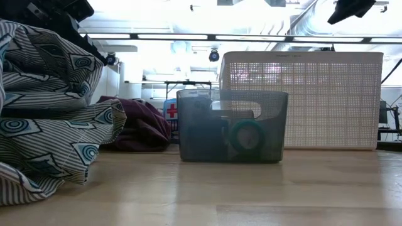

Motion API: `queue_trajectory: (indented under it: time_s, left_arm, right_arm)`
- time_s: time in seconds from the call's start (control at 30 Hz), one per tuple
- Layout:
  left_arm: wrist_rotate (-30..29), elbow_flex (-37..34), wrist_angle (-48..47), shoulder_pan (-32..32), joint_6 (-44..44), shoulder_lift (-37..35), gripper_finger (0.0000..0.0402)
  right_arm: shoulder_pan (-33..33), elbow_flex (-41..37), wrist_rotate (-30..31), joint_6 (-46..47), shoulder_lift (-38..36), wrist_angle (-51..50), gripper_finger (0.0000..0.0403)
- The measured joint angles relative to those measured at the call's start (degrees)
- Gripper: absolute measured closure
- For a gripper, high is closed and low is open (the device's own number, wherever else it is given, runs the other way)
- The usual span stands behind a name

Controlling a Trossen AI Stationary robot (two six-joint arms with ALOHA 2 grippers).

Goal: Pick & Place Medicine items
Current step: Put the blue patient gown into the white laundry bin

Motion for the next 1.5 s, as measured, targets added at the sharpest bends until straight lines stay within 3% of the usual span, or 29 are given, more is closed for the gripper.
queue_trajectory:
  time_s: [0.83,1.5]
  left_arm:
    - [0.0,0.0,0.0,0.0,0.0,0.0,0.0279]
    - [0.0,0.0,0.0,0.0,0.0,0.0,0.0279]
  right_arm:
    - [-2.0,0.0,-0.5,-9.0,-1.1,0.2,0.0243]
    - [-2.0,0.0,-0.5,-8.8,-1.1,13.0,0.0243]
